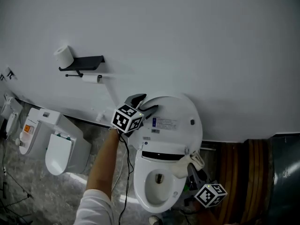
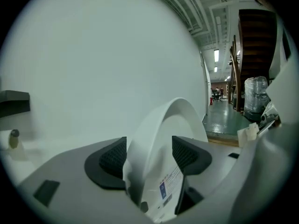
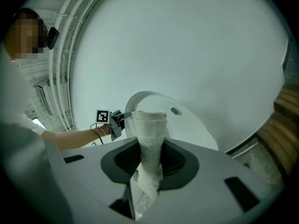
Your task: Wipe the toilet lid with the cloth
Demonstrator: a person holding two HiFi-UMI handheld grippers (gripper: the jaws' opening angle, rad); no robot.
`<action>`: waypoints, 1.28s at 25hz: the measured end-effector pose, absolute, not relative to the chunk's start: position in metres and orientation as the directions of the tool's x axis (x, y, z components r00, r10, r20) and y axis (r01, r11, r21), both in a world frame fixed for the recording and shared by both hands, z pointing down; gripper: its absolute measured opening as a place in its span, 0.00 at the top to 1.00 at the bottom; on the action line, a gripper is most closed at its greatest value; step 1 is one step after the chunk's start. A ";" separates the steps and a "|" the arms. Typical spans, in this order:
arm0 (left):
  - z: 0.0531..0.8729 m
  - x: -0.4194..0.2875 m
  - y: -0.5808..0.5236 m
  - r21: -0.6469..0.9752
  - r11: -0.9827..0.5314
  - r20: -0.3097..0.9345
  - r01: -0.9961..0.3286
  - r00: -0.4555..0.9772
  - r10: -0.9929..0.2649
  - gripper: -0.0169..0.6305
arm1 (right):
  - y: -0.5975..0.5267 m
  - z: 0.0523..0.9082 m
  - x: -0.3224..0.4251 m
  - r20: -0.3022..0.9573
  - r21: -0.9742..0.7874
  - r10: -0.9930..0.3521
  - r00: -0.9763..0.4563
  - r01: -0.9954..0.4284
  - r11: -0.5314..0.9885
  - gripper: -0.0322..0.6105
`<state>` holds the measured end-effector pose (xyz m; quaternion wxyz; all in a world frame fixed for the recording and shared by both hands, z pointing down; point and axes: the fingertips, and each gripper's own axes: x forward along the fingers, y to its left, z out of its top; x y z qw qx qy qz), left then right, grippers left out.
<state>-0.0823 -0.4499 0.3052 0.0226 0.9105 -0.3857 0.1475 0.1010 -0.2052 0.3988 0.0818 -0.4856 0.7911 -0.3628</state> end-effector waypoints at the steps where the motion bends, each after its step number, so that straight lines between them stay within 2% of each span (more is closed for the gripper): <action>1: 0.304 -0.083 -0.440 -0.067 -0.704 0.276 -0.707 0.664 -0.695 0.50 | -0.201 0.397 0.100 0.220 -0.663 -0.825 -0.521 -0.700 0.265 0.81; 7: 0.294 -0.081 -0.348 -0.066 -0.745 0.239 -0.664 0.715 -0.657 0.50 | -0.147 0.337 0.082 0.162 -0.686 -0.773 -0.614 -0.633 0.359 0.81; 10: 0.293 -0.084 -0.283 -0.073 -0.778 0.241 -0.624 0.746 -0.621 0.50 | -0.097 0.313 0.073 0.180 -0.704 -0.727 -0.663 -0.603 0.375 0.81; 13: 0.316 -0.085 -0.202 -0.086 -0.828 0.300 -0.554 0.778 -0.552 0.50 | -0.041 0.305 0.071 0.246 -0.705 -0.692 -0.679 -0.615 0.353 0.81; 17: 0.378 -0.080 -0.094 -0.183 -0.887 0.457 -0.423 0.763 -0.458 0.50 | 0.023 0.298 0.065 0.314 -0.664 -0.635 -0.706 -0.641 0.385 0.81; 24: 0.486 -0.085 0.023 -0.222 -0.920 0.573 -0.322 0.720 -0.390 0.46 | 0.092 0.345 0.049 0.442 -0.639 -0.538 -0.718 -0.673 0.373 0.81; 32: 0.588 -0.082 0.090 -0.348 -0.892 0.571 -0.287 0.690 -0.445 0.45 | 0.109 0.434 0.057 0.538 -0.597 -0.474 -0.697 -0.712 0.371 0.81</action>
